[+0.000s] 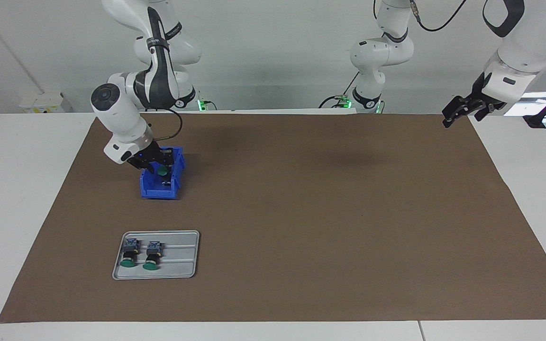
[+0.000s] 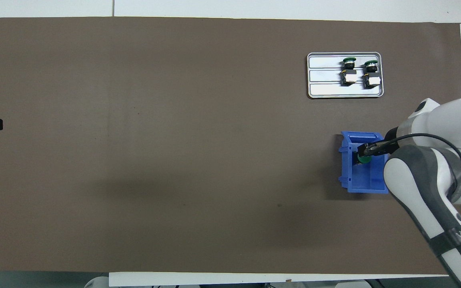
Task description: Place and press button with both arms
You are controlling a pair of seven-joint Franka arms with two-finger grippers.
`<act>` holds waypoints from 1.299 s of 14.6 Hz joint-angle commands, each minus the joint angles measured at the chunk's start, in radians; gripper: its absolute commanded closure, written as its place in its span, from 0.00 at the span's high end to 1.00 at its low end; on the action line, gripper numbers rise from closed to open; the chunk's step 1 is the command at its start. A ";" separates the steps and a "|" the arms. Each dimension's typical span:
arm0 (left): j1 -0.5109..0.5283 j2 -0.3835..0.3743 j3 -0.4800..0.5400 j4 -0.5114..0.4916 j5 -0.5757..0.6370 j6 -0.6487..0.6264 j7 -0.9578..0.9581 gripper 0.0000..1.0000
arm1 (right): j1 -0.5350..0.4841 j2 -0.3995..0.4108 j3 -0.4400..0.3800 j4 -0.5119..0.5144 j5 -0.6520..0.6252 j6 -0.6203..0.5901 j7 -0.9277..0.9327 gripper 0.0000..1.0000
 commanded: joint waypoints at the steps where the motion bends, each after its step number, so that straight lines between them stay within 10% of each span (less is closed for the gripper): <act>1: 0.005 -0.013 0.005 -0.011 -0.011 -0.002 0.001 1.00 | -0.015 0.000 0.007 0.187 -0.043 -0.166 -0.019 1.00; 8: 0.010 -0.013 0.006 -0.011 -0.011 -0.004 0.001 1.00 | -0.058 0.156 0.004 0.765 -0.040 -0.582 -0.016 1.00; 19: 0.010 -0.013 0.006 -0.011 -0.011 -0.004 0.001 1.00 | -0.053 0.144 0.006 0.787 -0.093 -0.644 -0.016 1.00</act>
